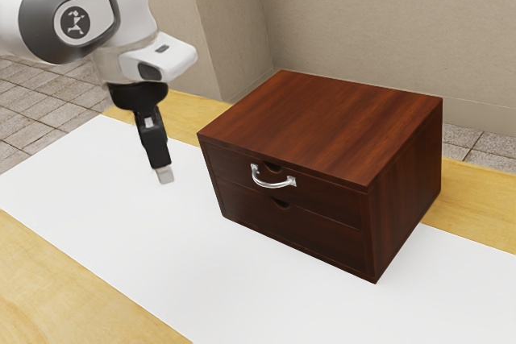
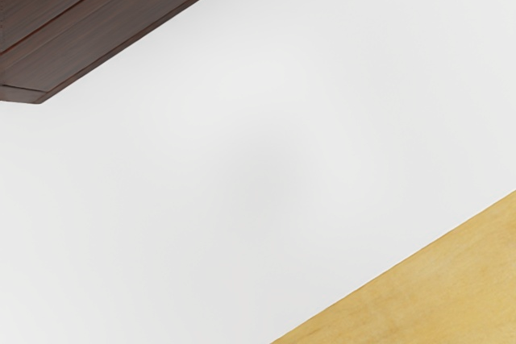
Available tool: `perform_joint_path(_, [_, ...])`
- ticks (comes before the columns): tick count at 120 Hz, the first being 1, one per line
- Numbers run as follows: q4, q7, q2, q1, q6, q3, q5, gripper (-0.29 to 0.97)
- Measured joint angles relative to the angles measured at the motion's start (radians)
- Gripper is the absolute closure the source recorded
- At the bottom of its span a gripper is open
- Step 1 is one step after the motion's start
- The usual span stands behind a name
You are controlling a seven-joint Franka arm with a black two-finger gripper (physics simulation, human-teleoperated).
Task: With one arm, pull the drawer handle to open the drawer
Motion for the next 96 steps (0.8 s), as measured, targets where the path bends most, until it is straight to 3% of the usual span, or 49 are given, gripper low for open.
perform_joint_path(31, [-0.008,0.087,-0.006,-0.006,0.029,0.021,-0.022,0.0])
perform_joint_path(44, [-0.084,0.147,-0.052,-0.022,0.052,0.009,-0.017,0.0])
perform_joint_path(83, [-0.208,0.455,-0.059,-0.031,0.384,-0.047,0.025,0.0])
perform_joint_path(96, [-0.271,0.539,-0.071,-0.032,0.483,-0.061,0.021,0.08])
